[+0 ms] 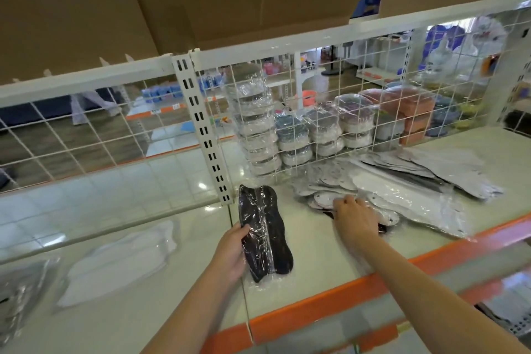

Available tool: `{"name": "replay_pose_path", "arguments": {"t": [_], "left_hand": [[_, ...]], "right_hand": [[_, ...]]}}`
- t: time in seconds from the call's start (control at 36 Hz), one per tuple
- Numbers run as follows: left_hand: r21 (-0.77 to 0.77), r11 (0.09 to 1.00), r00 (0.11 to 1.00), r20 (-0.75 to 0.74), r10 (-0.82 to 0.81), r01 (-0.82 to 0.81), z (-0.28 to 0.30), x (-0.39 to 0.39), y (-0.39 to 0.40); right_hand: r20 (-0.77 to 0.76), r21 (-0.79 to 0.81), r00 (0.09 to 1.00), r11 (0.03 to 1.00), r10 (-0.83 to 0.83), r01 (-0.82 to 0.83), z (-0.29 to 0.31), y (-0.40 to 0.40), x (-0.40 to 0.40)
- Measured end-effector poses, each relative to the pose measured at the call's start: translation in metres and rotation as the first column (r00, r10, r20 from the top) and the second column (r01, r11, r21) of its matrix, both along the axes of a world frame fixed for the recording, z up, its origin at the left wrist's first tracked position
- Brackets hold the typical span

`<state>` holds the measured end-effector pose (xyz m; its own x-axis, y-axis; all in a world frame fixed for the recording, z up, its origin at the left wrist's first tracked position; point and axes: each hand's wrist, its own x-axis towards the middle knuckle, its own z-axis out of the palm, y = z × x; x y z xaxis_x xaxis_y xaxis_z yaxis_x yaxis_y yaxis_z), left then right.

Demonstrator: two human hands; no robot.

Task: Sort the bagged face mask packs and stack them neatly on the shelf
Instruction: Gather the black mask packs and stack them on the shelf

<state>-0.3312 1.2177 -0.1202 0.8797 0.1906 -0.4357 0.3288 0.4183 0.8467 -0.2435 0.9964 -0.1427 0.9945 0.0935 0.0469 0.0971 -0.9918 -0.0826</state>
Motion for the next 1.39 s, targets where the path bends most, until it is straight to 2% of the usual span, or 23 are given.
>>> {"name": "replay_pose_path", "arguments": {"t": [0.11,0.17,0.22,0.25,0.28,0.31,0.33,0.36,0.39,0.42,0.44,0.47,0.53,0.56,0.61,0.67,0.75,0.83,0.92,1.03,1.22,1.39], "left_hand": [[-0.021,1.0,1.0,0.026,-0.005,0.006,-0.003,0.001,0.002],[-0.047,0.999,1.0,0.025,-0.006,0.007,-0.004,0.002,-0.002],[-0.093,0.995,0.998,0.043,-0.038,0.042,-0.008,0.005,-0.007],[-0.114,0.991,0.996,0.065,-0.062,0.07,-0.007,0.005,-0.011],[-0.128,0.986,0.991,0.096,-0.098,0.109,-0.007,0.005,-0.014],[-0.123,0.981,0.984,0.124,-0.131,0.147,-0.006,0.006,-0.017],[-0.098,0.98,0.977,0.146,-0.158,0.174,-0.005,0.006,-0.019],[-0.038,0.984,0.974,0.154,-0.165,0.173,-0.004,0.007,-0.02],[0.014,0.988,0.977,0.153,-0.151,0.151,-0.005,0.008,-0.019],[0.027,0.992,0.981,0.149,-0.125,0.122,-0.005,0.01,-0.017],[0.026,0.995,0.984,0.147,-0.102,0.099,-0.005,0.012,-0.014],[0.006,0.997,0.988,0.134,-0.075,0.075,-0.005,0.013,-0.011],[-0.035,0.999,0.995,0.097,-0.035,0.038,-0.005,0.014,-0.004],[-0.06,0.998,0.997,0.071,-0.02,0.025,-0.005,0.015,0.0],[-0.114,0.994,1.0,0.031,0.001,0.002,-0.006,0.014,0.006],[-0.2,0.98,1.0,-0.001,0.005,-0.005,-0.007,0.014,0.009],[-0.349,0.937,1.0,0.025,-0.002,0.01,-0.008,0.013,0.011],[-0.399,0.914,0.997,0.036,-0.062,0.071,-0.002,0.011,0.01],[-0.363,0.926,0.994,0.05,-0.095,0.106,0.001,0.008,0.008],[-0.191,0.98,0.998,0.038,-0.045,0.051,0.001,0.005,0.009],[-0.06,0.998,0.997,0.068,-0.033,0.037,0.007,-0.002,0.011],[-0.007,1.0,0.999,0.047,-0.011,0.011,0.007,-0.003,0.009]], "right_hand": [[0.046,0.126,0.998,0.99,0.049,-0.055,0.01,0.012,-0.005],[0.03,0.299,0.993,0.947,0.116,-0.12,0.019,0.028,-0.012],[-0.018,0.504,0.985,0.852,0.174,-0.141,0.032,0.048,-0.02],[-0.072,0.636,0.976,0.763,0.206,-0.114,0.039,0.058,-0.024],[-0.149,0.795,0.955,0.605,0.255,-0.037,0.047,0.066,-0.029],[-0.227,0.917,0.912,0.391,0.342,0.082,0.055,0.072,-0.033],[-0.27,0.959,0.852,0.206,0.448,0.195,0.062,0.075,-0.037],[-0.279,0.96,0.811,0.126,0.515,0.251,0.066,0.075,-0.039],[-0.275,0.961,0.797,0.119,0.537,0.251,0.067,0.074,-0.039],[-0.268,0.963,0.811,0.174,0.521,0.206,0.065,0.072,-0.036],[-0.254,0.949,0.85,0.29,0.462,0.126,0.06,0.067,-0.032],[-0.218,0.886,0.898,0.464,0.382,0.018,0.054,0.062,-0.028],[-0.147,0.601,0.956,0.791,0.254,-0.117,0.039,0.047,-0.016],[-0.155,0.431,0.969,0.896,0.193,-0.109,0.031,0.038,-0.013],[-0.189,0.111,0.98,0.993,0.064,-0.044,0.016,0.02,-0.01],[-0.146,-0.052,0.989,0.999,0.009,-0.016,0.002,0.006,-0.011],[-0.031,-0.084,0.999,0.996,0.026,-0.028,-0.008,-0.001,-0.01],[-0.023,-0.087,0.998,0.994,0.059,-0.061,-0.004,-0.002,-0.006],[-0.011,-0.104,0.997,0.991,0.081,-0.082,0.001,-0.006,-0.001],[-0.054,-0.099,0.997,0.993,0.06,-0.065,0.006,-0.004,0.002],[-0.166,0.045,0.981,0.993,-0.1,0.108,0.016,-0.003,0.011],[-0.275,0.179,0.958,0.975,-0.076,0.129,0.023,0.001,0.015]]}}
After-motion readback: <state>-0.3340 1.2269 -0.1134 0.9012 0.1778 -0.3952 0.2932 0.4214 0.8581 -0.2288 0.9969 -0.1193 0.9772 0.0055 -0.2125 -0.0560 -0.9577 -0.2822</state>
